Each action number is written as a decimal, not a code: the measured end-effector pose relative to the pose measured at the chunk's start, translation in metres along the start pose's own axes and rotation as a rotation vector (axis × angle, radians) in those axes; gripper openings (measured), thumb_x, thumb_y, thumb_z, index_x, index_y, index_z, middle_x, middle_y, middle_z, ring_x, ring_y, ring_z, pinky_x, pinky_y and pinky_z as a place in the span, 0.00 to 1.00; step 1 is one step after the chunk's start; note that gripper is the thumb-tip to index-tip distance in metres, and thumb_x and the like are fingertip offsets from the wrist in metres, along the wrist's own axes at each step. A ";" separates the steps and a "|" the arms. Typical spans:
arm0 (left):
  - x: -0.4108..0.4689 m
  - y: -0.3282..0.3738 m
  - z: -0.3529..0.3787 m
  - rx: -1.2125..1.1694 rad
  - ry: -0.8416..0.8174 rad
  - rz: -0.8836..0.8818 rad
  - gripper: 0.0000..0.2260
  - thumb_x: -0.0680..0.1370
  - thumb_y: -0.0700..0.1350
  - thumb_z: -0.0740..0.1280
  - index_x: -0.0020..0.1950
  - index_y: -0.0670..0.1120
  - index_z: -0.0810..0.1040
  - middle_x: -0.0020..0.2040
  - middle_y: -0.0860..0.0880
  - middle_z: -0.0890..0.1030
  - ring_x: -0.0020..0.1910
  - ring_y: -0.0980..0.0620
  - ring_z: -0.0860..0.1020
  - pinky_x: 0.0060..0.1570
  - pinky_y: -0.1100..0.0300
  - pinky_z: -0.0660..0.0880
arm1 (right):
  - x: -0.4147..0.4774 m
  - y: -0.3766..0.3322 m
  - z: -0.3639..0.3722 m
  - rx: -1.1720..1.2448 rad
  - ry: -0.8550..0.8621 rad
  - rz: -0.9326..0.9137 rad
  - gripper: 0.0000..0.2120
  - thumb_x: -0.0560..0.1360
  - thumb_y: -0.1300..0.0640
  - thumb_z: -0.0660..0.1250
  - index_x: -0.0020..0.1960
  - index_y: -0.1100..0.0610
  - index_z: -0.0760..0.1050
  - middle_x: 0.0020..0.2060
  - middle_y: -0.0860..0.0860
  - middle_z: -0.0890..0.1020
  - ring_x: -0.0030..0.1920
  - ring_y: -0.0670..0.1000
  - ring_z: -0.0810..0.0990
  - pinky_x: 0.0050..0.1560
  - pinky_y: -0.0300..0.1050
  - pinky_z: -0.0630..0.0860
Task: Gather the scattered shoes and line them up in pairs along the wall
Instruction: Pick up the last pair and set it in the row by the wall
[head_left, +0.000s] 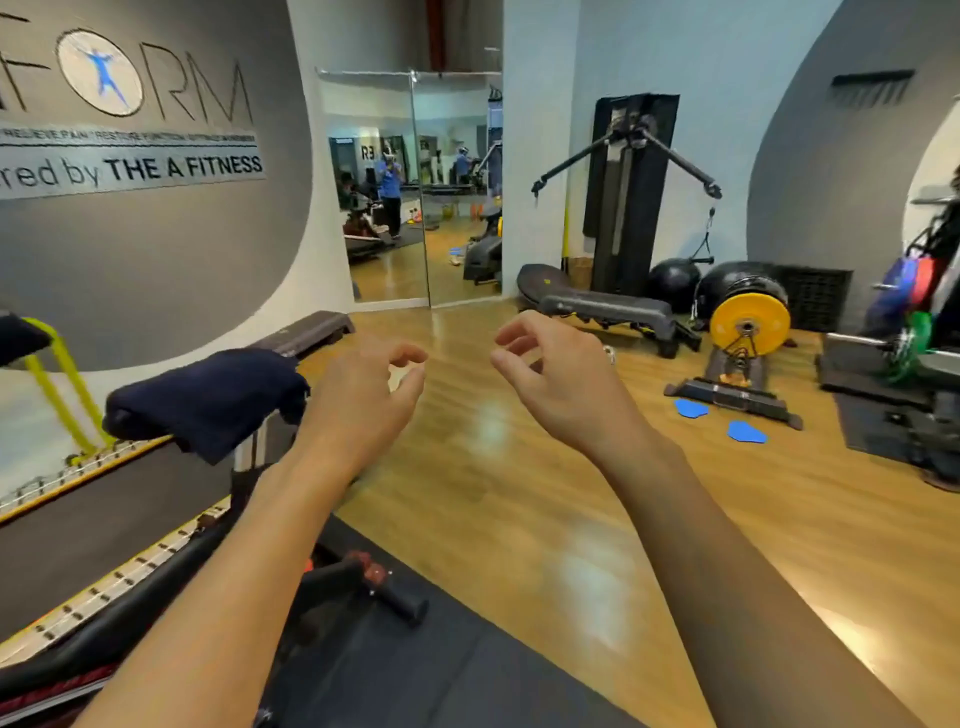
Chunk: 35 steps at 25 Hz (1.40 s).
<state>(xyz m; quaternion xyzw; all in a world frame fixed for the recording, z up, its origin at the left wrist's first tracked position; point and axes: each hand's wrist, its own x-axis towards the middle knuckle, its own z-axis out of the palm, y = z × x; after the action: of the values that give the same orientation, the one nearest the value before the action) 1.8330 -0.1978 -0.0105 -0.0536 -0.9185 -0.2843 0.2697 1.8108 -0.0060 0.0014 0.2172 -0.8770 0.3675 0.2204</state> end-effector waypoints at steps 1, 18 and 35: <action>0.023 0.001 0.022 -0.018 -0.019 0.018 0.11 0.79 0.47 0.63 0.60 0.51 0.79 0.55 0.51 0.80 0.53 0.52 0.77 0.54 0.51 0.76 | 0.014 0.023 -0.002 -0.017 0.010 0.026 0.07 0.77 0.49 0.65 0.53 0.50 0.76 0.44 0.43 0.79 0.43 0.44 0.77 0.44 0.41 0.73; 0.433 0.019 0.376 -0.182 -0.246 0.258 0.10 0.79 0.47 0.64 0.58 0.50 0.79 0.52 0.52 0.80 0.49 0.54 0.77 0.49 0.57 0.75 | 0.306 0.390 -0.040 -0.274 0.132 0.339 0.09 0.78 0.52 0.65 0.57 0.51 0.74 0.47 0.45 0.80 0.41 0.43 0.74 0.40 0.39 0.68; 0.879 -0.040 0.746 -0.216 -0.333 0.177 0.09 0.77 0.47 0.65 0.56 0.53 0.80 0.52 0.52 0.81 0.48 0.52 0.78 0.52 0.53 0.76 | 0.693 0.787 0.017 -0.228 0.096 0.470 0.08 0.77 0.53 0.65 0.56 0.49 0.75 0.48 0.45 0.80 0.50 0.47 0.78 0.52 0.50 0.78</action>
<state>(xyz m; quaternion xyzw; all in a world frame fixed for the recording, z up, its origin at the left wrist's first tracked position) 0.7296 0.1316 -0.0853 -0.2088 -0.9063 -0.3435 0.1308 0.8187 0.3302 -0.0626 -0.0365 -0.9278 0.3171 0.1932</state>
